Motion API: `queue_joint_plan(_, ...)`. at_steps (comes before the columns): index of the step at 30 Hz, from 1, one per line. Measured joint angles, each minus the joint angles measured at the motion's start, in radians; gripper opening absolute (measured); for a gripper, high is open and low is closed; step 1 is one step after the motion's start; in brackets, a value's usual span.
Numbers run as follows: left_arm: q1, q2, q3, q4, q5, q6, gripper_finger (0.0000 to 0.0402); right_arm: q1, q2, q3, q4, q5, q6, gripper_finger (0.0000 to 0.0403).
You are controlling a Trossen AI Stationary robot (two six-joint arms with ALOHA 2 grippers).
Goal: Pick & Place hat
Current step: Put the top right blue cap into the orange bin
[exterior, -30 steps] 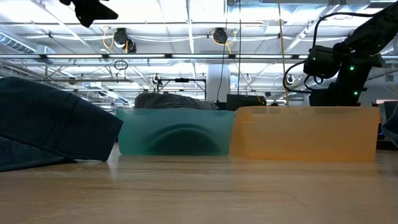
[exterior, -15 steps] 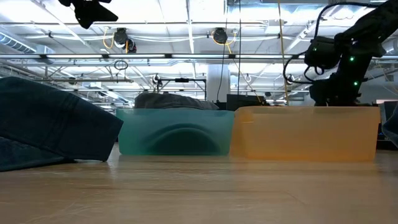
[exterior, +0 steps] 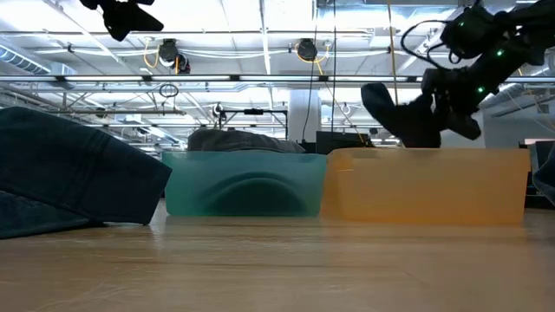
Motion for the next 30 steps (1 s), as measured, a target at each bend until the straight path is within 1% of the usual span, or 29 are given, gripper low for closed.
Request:
queue_joint_plan(6,0.0,0.0,0.001,0.0,-0.007,0.002,0.0258,0.029,-0.026,0.0,0.134,-0.157,0.194,0.0)
queue_joint_plan(10,0.0,0.0,0.001,-0.001,-0.006,0.004,0.0258,0.057,-0.018,0.0,0.216,-0.223,0.317,0.0)
queue_joint_plan(14,0.0,0.0,0.001,-0.001,-0.011,0.04,0.0257,0.073,-0.005,0.0,0.281,-0.285,0.459,0.0)
queue_joint_plan(20,0.0,0.0,0.001,-0.001,-0.03,0.082,0.0258,0.073,0.015,0.0,0.385,-0.46,0.669,0.0)
queue_joint_plan(24,0.0,0.0,0.001,0.002,-0.066,0.105,0.0258,0.073,0.036,0.0,0.443,-0.553,0.736,0.0)
queue_joint_plan(27,0.0,0.0,0.001,0.006,-0.107,0.079,0.0258,0.073,0.054,0.0,0.492,-0.603,0.751,0.0)
queue_joint_plan(30,0.0,0.0,0.001,0.003,-0.119,0.057,0.0262,0.073,0.076,0.0,0.518,-0.65,0.766,0.0)
